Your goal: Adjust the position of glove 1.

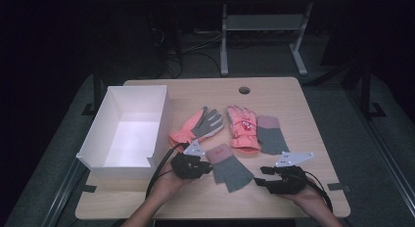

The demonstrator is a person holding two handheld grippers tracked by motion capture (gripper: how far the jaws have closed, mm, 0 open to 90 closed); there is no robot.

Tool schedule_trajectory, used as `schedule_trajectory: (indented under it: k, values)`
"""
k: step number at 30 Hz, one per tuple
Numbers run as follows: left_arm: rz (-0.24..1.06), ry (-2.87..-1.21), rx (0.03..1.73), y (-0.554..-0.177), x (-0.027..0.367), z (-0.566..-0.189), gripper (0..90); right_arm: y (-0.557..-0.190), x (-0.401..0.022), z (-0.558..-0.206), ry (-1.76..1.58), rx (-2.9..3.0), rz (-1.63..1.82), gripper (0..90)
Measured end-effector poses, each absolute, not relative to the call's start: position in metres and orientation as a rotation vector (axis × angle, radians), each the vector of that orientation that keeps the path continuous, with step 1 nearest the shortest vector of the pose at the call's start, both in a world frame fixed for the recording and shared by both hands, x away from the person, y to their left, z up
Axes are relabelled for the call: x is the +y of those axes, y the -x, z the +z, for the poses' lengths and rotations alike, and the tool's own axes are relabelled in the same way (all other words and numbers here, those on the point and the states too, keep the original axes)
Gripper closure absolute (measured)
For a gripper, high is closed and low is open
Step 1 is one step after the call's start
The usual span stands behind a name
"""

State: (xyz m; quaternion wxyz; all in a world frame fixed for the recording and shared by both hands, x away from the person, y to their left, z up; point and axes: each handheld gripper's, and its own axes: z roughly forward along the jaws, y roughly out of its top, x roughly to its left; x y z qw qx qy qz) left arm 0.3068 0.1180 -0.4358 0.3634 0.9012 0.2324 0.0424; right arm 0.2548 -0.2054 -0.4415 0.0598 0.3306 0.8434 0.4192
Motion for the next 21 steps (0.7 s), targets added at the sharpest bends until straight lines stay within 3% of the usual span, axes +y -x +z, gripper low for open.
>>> schedule_trajectory:
  k: [2,8,21]
  values:
    - [0.111,-2.317,0.603,-0.309,0.114,-0.435,89.1,-0.254,-0.201,-0.441,-0.978,2.567,1.292,65.4]
    - [0.171,-2.324,0.584,-0.322,0.100,-0.430,89.7,-0.253,-0.175,-0.443,-0.874,2.632,1.285,88.4]
    - [0.209,-2.309,0.610,-0.364,0.070,-0.435,89.7,-0.263,-0.134,-0.457,-0.769,2.731,1.200,90.0]
